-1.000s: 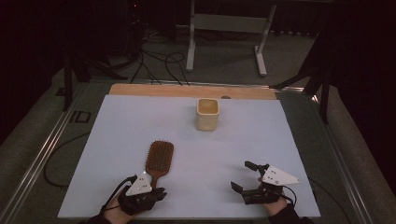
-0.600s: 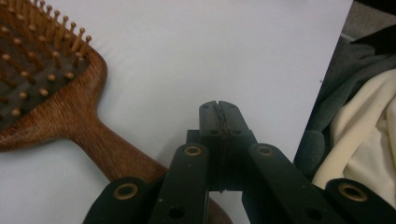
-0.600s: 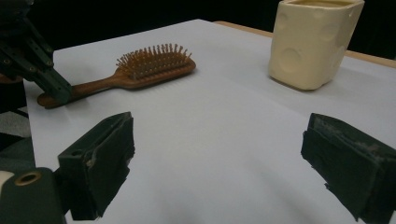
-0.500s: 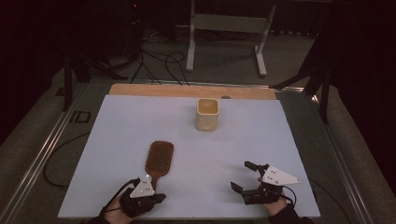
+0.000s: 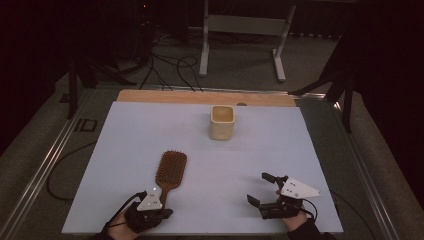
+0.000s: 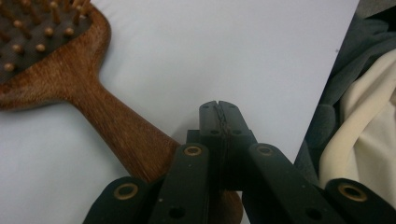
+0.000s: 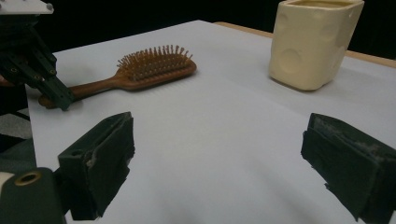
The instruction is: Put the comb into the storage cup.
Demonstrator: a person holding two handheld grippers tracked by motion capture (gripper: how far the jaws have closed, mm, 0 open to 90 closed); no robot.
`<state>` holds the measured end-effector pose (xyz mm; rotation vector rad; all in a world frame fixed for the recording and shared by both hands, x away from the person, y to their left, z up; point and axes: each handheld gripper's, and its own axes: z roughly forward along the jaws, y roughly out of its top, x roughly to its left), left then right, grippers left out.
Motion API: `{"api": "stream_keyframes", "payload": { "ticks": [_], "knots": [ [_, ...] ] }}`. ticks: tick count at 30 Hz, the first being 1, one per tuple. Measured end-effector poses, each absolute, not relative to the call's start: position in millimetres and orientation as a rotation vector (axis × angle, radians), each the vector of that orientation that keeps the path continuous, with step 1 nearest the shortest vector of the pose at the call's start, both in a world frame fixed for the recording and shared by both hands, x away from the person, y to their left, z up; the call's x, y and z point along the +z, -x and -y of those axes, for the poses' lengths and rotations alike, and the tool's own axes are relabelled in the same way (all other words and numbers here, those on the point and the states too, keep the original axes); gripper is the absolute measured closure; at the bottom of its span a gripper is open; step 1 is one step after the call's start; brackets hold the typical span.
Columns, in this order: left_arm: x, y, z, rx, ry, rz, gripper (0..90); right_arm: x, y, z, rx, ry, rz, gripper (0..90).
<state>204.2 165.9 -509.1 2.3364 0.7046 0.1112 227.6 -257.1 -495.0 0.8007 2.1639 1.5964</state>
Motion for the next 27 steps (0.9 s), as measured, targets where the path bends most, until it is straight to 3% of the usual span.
{"api": "stream_keyframes", "payload": {
  "ticks": [27],
  "knots": [
    [-507,-217,-211,0.179,-2.34,-0.832,90.0,-495,-228,257,1.599,-0.803,-2.17,9.0]
  ]
}}
